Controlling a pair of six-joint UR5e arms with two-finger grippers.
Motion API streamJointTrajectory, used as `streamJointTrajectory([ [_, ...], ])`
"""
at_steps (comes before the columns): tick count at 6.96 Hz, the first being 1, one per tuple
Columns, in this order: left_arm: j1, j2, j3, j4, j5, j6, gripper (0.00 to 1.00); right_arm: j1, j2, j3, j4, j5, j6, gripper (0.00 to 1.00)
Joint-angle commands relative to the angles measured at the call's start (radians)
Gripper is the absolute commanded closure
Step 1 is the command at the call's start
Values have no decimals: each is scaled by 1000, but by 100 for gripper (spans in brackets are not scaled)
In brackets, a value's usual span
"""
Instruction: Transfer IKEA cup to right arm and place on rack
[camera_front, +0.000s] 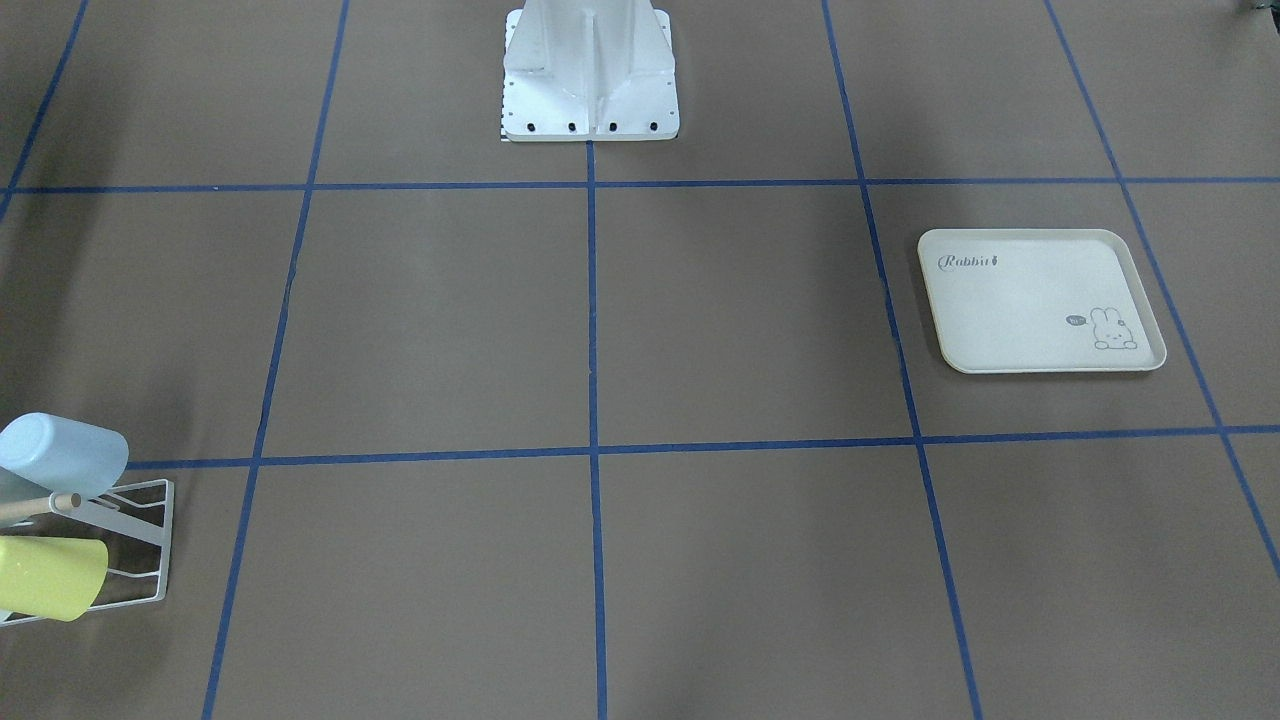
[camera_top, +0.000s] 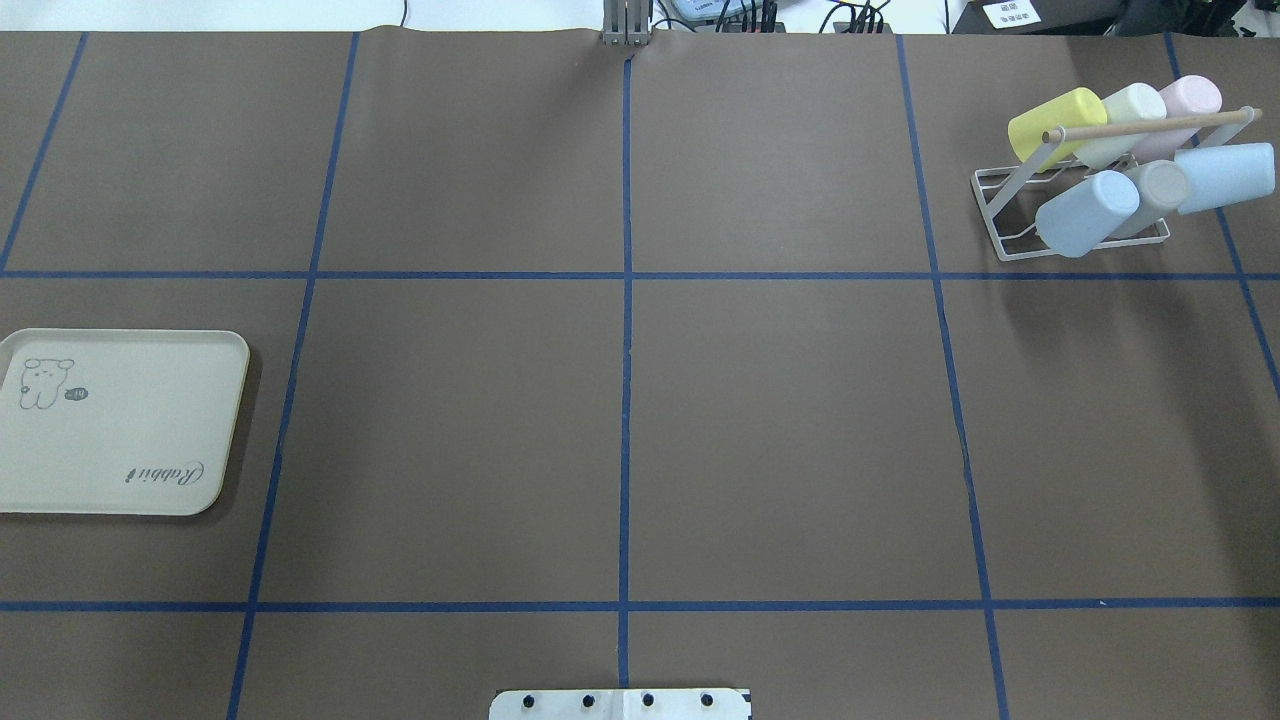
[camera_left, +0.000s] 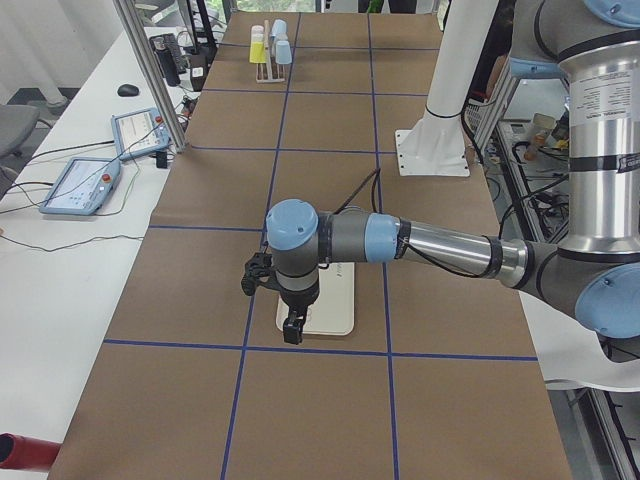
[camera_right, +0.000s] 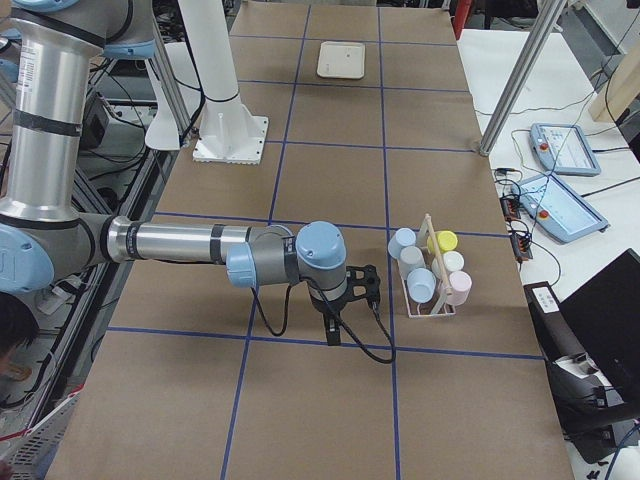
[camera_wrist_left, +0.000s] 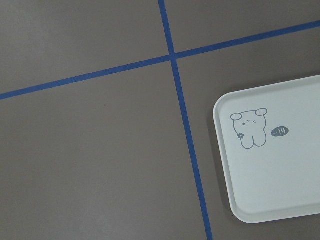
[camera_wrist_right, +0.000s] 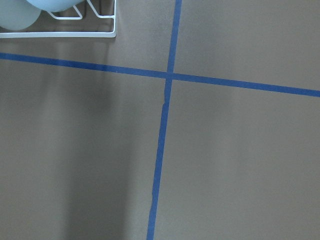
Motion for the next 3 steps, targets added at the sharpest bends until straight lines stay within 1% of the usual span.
streamJointTrajectory([
  [1, 1, 9, -4, -3, -2, 6, 0, 0, 0, 0, -1, 1, 0, 0],
  [3, 1, 13, -4, 0, -1, 6, 0, 0, 0, -1, -1, 15, 0, 0],
])
